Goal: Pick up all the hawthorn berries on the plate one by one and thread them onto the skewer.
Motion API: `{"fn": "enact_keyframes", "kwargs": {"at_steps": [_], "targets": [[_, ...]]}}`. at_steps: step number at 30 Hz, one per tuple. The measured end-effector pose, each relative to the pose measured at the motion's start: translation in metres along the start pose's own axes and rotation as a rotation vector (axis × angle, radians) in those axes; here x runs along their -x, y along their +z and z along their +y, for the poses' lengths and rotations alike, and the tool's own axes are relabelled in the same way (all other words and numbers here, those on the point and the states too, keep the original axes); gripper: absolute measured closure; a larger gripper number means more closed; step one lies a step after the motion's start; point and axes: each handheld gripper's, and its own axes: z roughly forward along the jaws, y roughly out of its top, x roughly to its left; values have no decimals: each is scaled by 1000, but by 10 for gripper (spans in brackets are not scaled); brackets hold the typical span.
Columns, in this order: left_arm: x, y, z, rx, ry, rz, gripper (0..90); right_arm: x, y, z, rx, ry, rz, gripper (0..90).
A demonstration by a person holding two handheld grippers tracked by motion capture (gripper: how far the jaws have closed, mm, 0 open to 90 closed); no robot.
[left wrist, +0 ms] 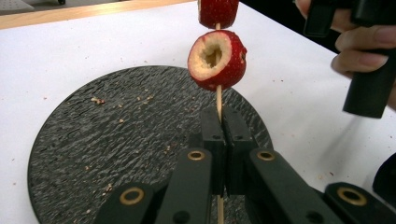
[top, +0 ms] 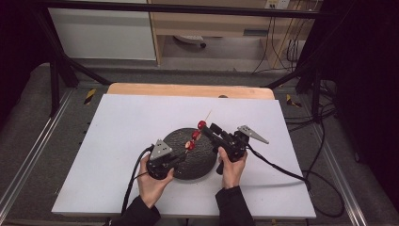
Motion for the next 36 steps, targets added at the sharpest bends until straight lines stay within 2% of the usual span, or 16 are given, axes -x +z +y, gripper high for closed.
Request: {"fn": "enact_keyframes", "kwargs": {"at_steps": [3,11,14,16,23,26,28,32,34,36], "targets": [[-2,-1,-1,-8,3,3,886,2,-3,3,-31,-44,-8,351],[-9,-7,-4,-26,5,2,886,9,-8,8,-168,-146,-45,116],[-12,-9,-4,-32,8,4,886,14,-11,8,-227,-182,-60,60],[-13,-10,-5,-37,11,6,886,16,-13,7,-258,-197,-59,46],[-19,-17,-5,-56,14,6,886,23,-17,3,-398,-297,-80,10],[-21,-19,-4,-61,12,7,885,26,-19,0,-472,-353,-105,9],[-23,-20,-3,-66,14,10,885,28,-22,-3,-519,-396,-104,8],[-27,-22,-1,-83,22,15,885,32,-31,-8,-566,-459,-101,11],[-28,-21,1,-91,25,14,886,35,-37,-10,-577,-464,-84,12],[-30,-21,2,-102,30,16,886,39,-43,-11,-576,-451,-86,12]]}}
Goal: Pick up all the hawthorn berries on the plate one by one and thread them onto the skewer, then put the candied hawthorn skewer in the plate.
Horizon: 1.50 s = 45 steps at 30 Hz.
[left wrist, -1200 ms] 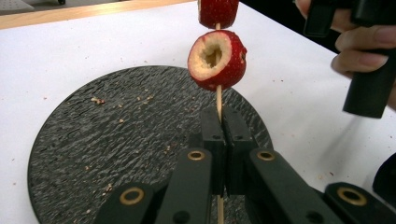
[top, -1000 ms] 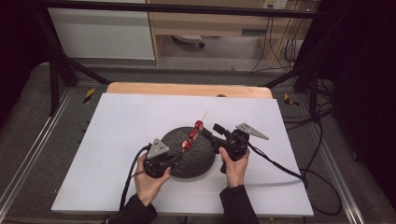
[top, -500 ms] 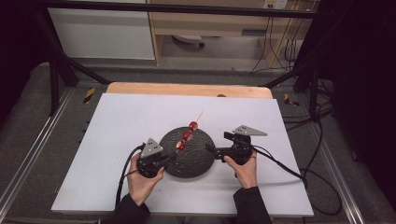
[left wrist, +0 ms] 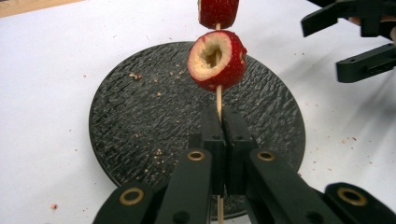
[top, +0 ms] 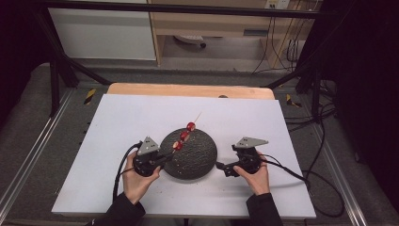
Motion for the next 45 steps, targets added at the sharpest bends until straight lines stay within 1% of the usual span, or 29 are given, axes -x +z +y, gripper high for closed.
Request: {"fn": "enact_keyframes", "kwargs": {"at_steps": [3,9,12,15,17,20,24,28,33,37,41,45], "targets": [[-2,1,1,-20,11,-2,885,4,-5,-9,-7,21,10,12],[-4,4,5,-51,29,-1,885,10,-12,-24,-38,30,4,7],[-6,4,7,-69,35,3,885,13,-16,-31,-46,24,-2,5],[-8,5,9,-92,40,8,885,15,-18,-36,-51,30,2,5],[-10,7,10,-106,43,8,885,15,-20,-39,-57,23,-7,5],[-11,10,11,-126,45,9,885,17,-22,-43,-61,27,-11,6],[-10,17,13,-158,51,13,885,18,-25,-48,-58,36,-14,6],[-9,27,12,-187,52,13,885,19,-27,-51,-70,36,-18,6],[-8,36,10,-229,57,21,885,20,-30,-53,-54,42,-16,6],[-7,42,8,-250,55,24,885,21,-32,-53,-47,43,-15,6],[-6,47,6,-280,54,33,885,22,-32,-55,-47,59,-15,6],[-5,53,4,-300,51,44,885,22,-32,-55,-47,59,-14,6]]}}
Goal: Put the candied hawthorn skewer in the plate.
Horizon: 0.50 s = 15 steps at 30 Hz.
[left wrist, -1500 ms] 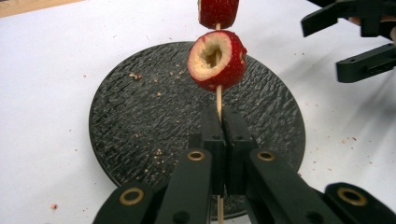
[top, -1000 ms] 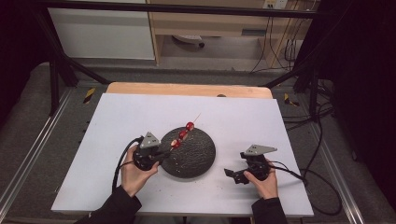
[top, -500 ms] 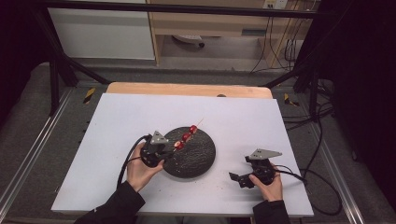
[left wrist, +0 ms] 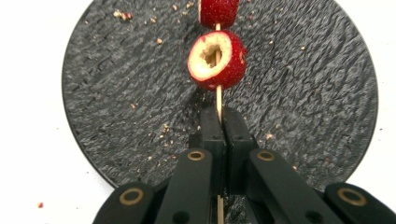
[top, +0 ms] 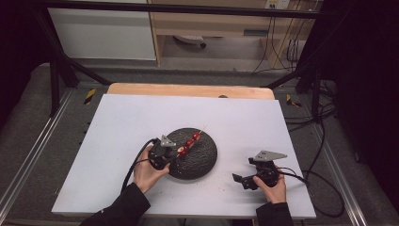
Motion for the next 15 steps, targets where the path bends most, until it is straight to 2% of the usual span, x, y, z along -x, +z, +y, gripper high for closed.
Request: {"fn": "enact_keyframes", "kwargs": {"at_steps": [5,15], "targets": [[3,7,1,-27,13,20,885,0,0,0,0,1,-1,7],[6,14,4,-45,13,36,883,0,0,-1,-2,-1,-4,7]]}}
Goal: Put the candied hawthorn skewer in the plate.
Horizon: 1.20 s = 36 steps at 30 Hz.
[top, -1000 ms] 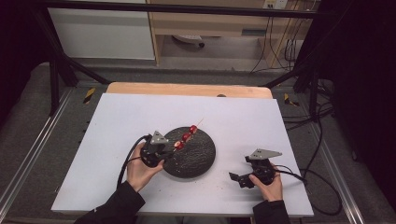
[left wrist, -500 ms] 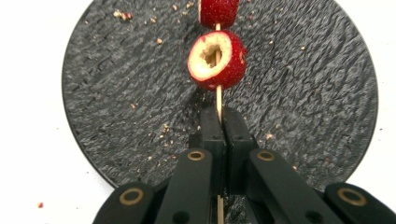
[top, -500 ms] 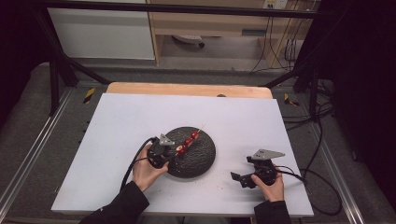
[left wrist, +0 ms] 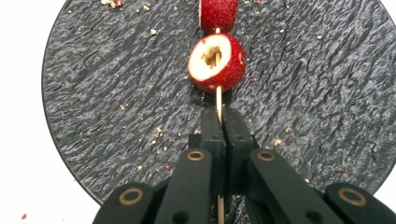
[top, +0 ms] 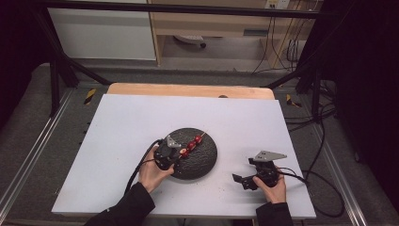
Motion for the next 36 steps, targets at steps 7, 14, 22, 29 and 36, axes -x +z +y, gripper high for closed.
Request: {"fn": "enact_keyframes", "kwargs": {"at_steps": [7,14,22,29,36], "targets": [[1,1,0,-4,2,4,882,0,-1,0,3,3,3,7],[-1,0,-1,11,0,7,829,0,0,0,2,3,2,7],[-8,-13,-6,58,6,-33,678,0,-1,0,4,10,5,6],[-18,-29,-14,101,28,-59,474,2,-2,0,15,16,8,6],[-31,-47,-24,144,29,-90,298,2,-2,0,16,18,10,5]]}}
